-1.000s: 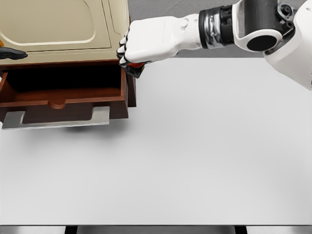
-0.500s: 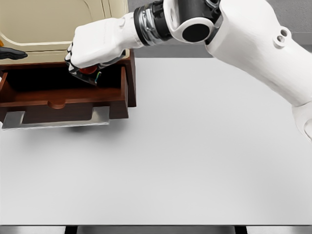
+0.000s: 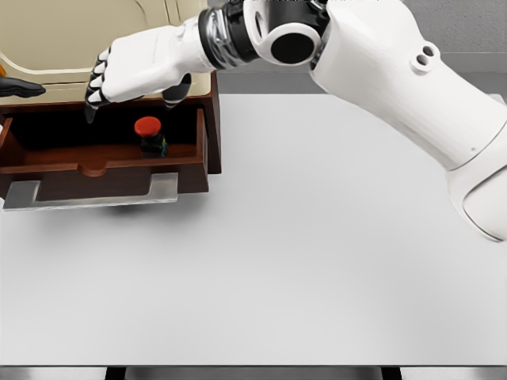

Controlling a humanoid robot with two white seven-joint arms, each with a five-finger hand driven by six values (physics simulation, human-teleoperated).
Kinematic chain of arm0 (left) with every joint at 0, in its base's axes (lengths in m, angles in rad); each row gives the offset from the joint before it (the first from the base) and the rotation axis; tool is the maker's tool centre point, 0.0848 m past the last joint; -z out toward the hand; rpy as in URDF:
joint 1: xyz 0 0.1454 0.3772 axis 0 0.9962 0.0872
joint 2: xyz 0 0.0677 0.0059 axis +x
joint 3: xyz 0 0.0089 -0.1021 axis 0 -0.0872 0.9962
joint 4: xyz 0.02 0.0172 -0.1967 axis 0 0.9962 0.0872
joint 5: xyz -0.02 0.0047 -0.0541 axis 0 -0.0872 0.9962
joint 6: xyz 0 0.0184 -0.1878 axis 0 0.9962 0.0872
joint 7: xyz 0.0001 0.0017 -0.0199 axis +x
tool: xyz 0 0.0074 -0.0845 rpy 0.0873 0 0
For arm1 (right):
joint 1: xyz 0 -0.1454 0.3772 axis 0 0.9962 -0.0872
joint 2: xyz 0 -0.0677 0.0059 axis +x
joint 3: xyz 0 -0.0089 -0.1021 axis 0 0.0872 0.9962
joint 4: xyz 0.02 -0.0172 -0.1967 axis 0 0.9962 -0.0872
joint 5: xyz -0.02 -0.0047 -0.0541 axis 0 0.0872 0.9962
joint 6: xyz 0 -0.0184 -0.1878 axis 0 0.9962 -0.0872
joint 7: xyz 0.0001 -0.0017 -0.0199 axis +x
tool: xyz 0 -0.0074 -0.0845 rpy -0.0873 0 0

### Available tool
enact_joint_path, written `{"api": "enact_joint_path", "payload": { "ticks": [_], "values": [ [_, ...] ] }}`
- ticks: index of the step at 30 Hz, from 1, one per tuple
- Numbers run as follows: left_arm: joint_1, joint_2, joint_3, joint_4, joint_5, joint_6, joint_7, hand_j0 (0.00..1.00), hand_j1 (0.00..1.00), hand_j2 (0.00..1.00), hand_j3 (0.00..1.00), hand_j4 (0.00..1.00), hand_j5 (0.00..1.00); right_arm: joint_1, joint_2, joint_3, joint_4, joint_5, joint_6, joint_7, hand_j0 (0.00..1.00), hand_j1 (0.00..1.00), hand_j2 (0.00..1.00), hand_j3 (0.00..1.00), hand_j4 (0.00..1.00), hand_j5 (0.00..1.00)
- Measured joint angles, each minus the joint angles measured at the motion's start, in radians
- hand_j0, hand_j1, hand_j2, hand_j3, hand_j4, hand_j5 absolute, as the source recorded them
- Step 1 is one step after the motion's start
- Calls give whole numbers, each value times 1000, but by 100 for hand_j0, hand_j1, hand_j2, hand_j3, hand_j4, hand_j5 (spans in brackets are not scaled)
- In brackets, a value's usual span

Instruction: Open the cabinet drawer with left arm, and place a switch into the drawer with right arm

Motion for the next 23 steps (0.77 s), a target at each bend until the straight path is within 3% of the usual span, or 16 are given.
{"api": "enact_joint_path", "payload": {
  "ticks": [2, 6, 9, 13, 17, 23],
  "values": [
    [0, 0, 2, -4, 0, 0, 0, 100, 100, 100, 100, 100, 100, 54, -117, -14, -107, -37, 0, 0, 100, 100, 100, 100, 100, 100],
    [-23, -20, 10, -47, -12, 0, 0, 100, 100, 100, 100, 100, 100, 222, -485, -28, -404, -85, -1, 0, 100, 100, 100, 100, 100, 100],
    [-39, -87, 12, -68, -36, 0, 0, 100, 100, 100, 100, 100, 100, 310, -652, -31, -492, -95, -1, 0, 100, 100, 100, 100, 100, 100],
    [-42, -203, 13, -77, -85, 1, 0, 100, 100, 100, 100, 100, 100, 345, -741, -33, -530, -98, -1, 0, 100, 100, 100, 100, 100, 100],
    [-43, -264, 12, -80, -100, 7, 0, 100, 100, 100, 100, 100, 100, 350, -765, -35, -539, -101, 0, 0, 100, 100, 100, 100, 100, 100],
    [-39, -291, 10, -80, -104, 10, 0, 100, 100, 100, 100, 100, 100, 362, -781, -35, -541, -102, 0, 0, 100, 100, 100, 100, 100, 100]
  ]
}}
